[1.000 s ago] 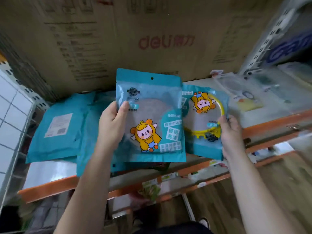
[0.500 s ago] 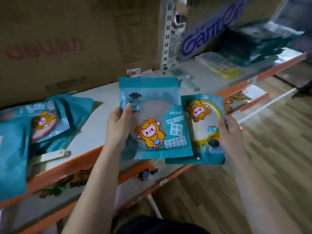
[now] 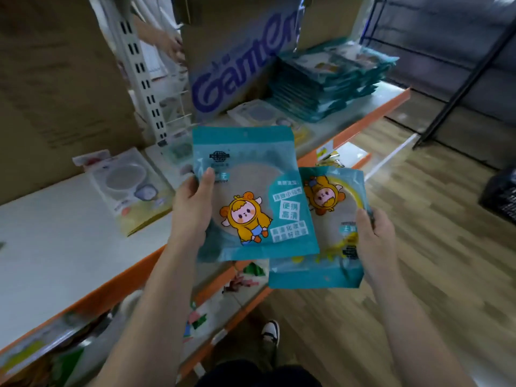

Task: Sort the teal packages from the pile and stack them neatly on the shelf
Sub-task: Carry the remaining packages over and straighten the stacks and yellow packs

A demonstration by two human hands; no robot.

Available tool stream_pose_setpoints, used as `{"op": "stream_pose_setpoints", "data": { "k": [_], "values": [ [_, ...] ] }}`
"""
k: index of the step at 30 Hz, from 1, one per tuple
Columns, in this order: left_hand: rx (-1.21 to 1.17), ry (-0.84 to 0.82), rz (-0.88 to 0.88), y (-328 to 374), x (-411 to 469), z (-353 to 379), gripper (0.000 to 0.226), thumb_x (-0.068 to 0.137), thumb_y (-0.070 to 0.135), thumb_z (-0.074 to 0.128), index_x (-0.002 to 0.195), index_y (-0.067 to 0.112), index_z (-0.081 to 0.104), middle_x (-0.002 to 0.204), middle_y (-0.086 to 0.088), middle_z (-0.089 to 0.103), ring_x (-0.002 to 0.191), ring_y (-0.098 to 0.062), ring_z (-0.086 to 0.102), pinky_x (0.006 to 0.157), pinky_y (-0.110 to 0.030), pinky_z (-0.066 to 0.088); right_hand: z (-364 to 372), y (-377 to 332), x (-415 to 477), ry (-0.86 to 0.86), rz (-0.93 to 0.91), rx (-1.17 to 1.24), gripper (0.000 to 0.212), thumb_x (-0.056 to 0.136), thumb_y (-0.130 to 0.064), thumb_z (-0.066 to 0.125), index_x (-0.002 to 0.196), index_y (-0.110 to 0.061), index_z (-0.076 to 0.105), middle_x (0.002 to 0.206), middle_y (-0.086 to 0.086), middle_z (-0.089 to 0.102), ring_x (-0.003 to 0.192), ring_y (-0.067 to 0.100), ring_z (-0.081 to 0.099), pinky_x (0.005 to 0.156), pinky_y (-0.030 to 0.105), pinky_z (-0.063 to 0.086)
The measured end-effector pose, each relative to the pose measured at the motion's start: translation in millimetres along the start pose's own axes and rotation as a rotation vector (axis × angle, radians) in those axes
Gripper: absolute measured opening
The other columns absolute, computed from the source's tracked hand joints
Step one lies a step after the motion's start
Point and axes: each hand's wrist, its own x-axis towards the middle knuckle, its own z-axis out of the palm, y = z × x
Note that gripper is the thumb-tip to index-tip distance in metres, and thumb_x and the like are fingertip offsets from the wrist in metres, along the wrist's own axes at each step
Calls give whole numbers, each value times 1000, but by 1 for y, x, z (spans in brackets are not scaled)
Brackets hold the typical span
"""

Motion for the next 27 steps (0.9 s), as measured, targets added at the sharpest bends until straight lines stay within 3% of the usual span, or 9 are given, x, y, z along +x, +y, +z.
{"op": "stream_pose_setpoints", "data": {
  "k": [4,8,12,14,16,19,22,27],
  "values": [
    [-33,-13,15,13,37,67,17,95,46,55,84,33,57,65,30,67,63,8,66,49,-10,48,-19,2,64,47,-12,12,24,94,-43,49,73,-41,59,66,-9,63,61,14,60,55,38,47],
    [-16,-5,15,25,78,123,20,94,45,56,81,31,60,66,22,69,73,-4,68,67,-23,53,-30,7,125,122,16,44,21,96,-41,51,79,-35,62,74,-10,68,68,13,66,55,30,48],
    [-59,16,18,29,112,164,20,91,25,55,70,26,55,57,8,62,58,-12,60,65,-30,47,-39,18,178,127,62,96,23,96,-43,54,79,-29,61,71,-9,68,61,10,66,54,31,49],
    [-88,5,-12,32,125,181,19,91,19,54,72,24,52,52,7,61,48,-9,59,56,-25,47,-42,23,203,117,66,116,24,94,-46,55,79,-28,62,71,-8,69,62,12,66,54,33,51],
    [-150,-18,-44,36,137,200,12,93,16,55,83,19,60,66,3,70,59,-10,67,60,-25,53,-44,28,230,89,61,147,23,90,-50,55,79,-32,64,74,-7,71,64,14,68,53,33,54],
    [-161,-52,17,38,155,228,13,97,15,54,101,10,65,105,-14,70,94,-26,67,86,-39,53,-44,40,279,50,80,185,21,89,-50,57,77,-35,65,75,-8,71,67,16,68,56,33,55],
    [-182,-19,107,40,172,262,16,99,16,52,98,14,68,94,-5,74,88,-19,70,80,-33,56,-46,50,337,-21,60,194,22,89,-49,58,78,-32,65,74,-6,71,65,18,67,55,35,55],
    [-120,149,220,58,196,319,13,97,25,57,96,15,65,96,-5,70,88,-18,68,79,-34,56,-63,54,425,-211,-55,167,25,92,-46,56,88,-23,65,72,-7,69,57,7,62,45,22,48]
  ]
}}
